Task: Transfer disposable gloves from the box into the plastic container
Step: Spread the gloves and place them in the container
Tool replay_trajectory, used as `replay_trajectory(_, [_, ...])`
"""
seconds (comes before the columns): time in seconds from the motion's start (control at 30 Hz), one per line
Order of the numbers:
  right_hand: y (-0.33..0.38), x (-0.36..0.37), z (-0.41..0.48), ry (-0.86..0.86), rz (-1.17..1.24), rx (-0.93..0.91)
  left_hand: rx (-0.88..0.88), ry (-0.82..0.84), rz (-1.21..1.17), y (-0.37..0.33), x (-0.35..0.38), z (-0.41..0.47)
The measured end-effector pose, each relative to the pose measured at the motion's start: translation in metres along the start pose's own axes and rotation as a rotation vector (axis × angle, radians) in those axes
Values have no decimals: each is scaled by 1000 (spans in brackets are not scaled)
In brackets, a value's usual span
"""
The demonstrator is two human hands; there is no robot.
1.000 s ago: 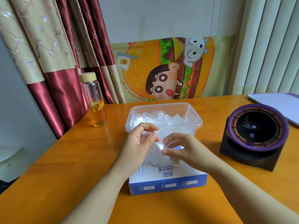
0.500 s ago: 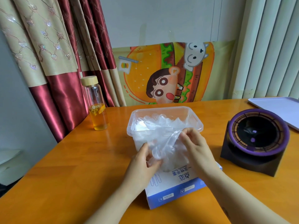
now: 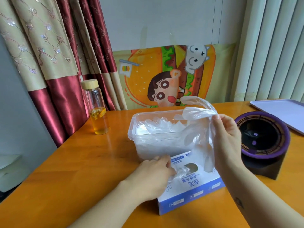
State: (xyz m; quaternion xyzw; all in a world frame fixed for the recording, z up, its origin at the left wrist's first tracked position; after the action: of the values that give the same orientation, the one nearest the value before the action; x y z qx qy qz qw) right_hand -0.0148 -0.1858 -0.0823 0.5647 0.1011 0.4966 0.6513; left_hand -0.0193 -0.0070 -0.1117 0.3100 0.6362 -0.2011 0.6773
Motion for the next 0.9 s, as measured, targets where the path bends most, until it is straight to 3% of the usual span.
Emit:
replay_trajectory(0.17, [19,12,2,176,-41,-3,5,104,115,-19,-9,17])
replay_trajectory(0.37, [26,20,0,263,-30,65,39,84,131,-40,-2,21])
replay_trajectory(0.5, [38,24,9,297,-71,32,64,-31,107,-20,-15,16])
replay_trajectory(0.6, [47,30,15,344,-101,-7,-52,-234,-265,3,-35,6])
replay_trajectory(0.7, [55,41,16,448,-138,-72,-131,-385,-985,29,-58,1])
replay_trajectory(0.8, [58,58,8,617,-307,-191,109,-313,-1513,34,-67,5])
replay_trajectory(0.9, [49,69,1,681,-436,-316,231,-322,-1829,28,-67,13])
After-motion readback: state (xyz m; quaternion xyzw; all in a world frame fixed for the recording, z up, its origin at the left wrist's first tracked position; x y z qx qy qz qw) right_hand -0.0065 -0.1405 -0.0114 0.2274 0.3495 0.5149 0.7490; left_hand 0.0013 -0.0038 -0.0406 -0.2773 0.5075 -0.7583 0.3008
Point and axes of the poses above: each hand's wrist, its own z-axis towards the middle knuckle, its own x-axis out of the palm, y = z × x, the point moved 2 cm from there along z, towards the middle knuckle, and after that the axes turned 5 degrees about z, right-handed, at the moved point
